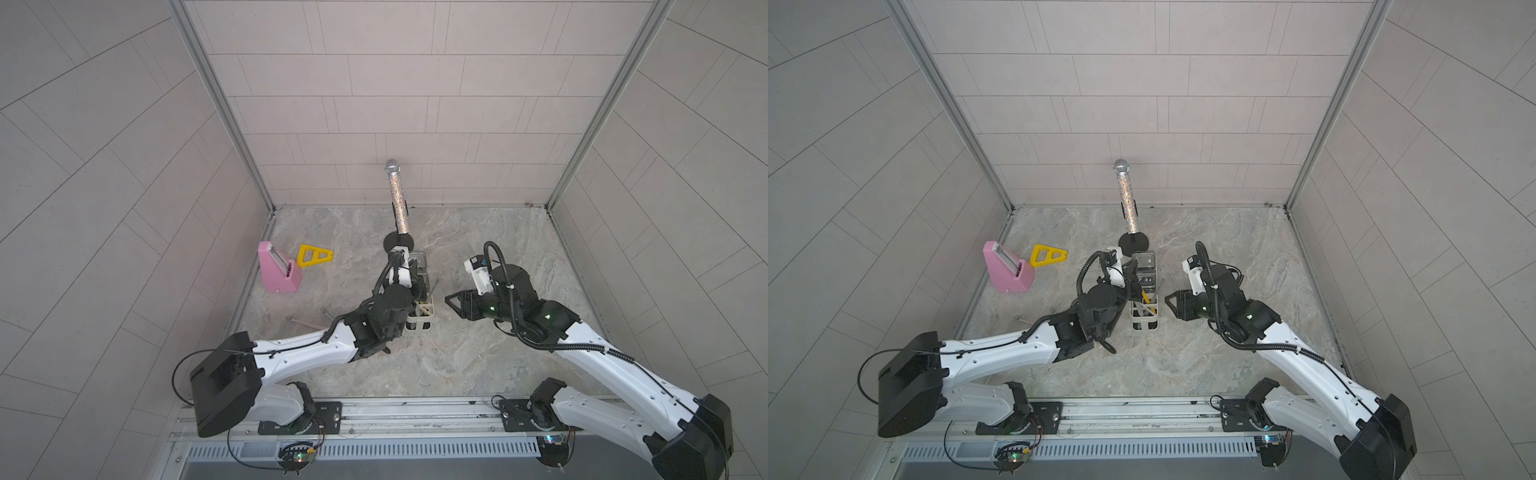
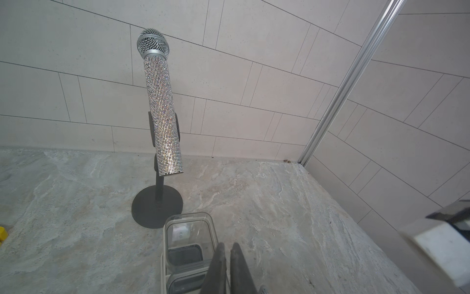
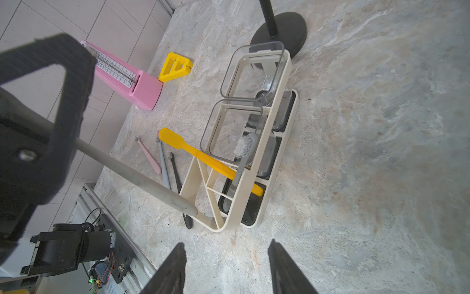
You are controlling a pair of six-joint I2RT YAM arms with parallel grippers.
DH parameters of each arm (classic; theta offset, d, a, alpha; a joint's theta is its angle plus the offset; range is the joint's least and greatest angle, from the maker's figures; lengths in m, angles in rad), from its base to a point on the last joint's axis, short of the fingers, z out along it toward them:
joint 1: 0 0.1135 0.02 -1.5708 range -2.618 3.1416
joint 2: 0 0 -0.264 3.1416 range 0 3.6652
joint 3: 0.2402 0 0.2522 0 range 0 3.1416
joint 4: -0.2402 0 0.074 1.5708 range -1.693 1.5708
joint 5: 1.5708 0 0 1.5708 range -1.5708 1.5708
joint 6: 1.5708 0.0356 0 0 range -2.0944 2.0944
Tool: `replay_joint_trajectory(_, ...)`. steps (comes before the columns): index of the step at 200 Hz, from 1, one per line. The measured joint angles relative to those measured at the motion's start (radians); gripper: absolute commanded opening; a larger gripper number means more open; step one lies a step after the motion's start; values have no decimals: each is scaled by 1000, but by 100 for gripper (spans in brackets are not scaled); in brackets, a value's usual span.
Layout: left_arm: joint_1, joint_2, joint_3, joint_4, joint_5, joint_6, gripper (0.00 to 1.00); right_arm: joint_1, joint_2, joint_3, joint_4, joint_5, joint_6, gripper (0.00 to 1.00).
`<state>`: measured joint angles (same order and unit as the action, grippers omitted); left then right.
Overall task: Place the toothbrush into the toothbrush holder
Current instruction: Place the toothbrush in the toothbrush holder.
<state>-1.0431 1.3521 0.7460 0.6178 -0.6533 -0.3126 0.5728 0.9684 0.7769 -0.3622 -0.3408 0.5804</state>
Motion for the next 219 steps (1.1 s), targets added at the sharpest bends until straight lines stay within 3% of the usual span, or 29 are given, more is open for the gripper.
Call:
replay_joint_trajectory(75, -47, 89, -73, 245, -131, 90, 2, 0, -8, -25, 22, 1, 9, 55)
replay_joint_trajectory(198, -50, 146, -105, 264, -156, 73, 11, 0, -1, -58, 56, 8, 26, 55)
replay_joint_trajectory(219, -51, 146, -112, 264, -156, 68, 17, 0, -1, -58, 61, 8, 27, 55)
